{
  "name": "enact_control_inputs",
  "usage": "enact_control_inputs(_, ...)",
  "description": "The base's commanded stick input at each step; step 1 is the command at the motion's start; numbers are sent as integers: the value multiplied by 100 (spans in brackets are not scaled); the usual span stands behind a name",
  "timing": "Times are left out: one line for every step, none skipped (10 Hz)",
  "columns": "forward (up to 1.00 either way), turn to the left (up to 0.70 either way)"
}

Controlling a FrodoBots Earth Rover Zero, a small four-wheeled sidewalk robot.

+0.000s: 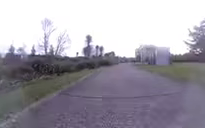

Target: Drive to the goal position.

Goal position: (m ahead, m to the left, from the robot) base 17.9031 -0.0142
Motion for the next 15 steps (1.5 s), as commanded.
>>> enact_control_inputs(85,-34)
enact_control_inputs(85,-34)
enact_control_inputs(85,-34)
enact_control_inputs(85,-34)
enact_control_inputs(85,-34)
enact_control_inputs(85,-34)
enact_control_inputs(85,-34)
enact_control_inputs(85,0)
enact_control_inputs(85,0)
enact_control_inputs(85,0)
enact_control_inputs(85,0)
enact_control_inputs(85,0)
enact_control_inputs(85,0)
enact_control_inputs(85,0)
enact_control_inputs(85,0)
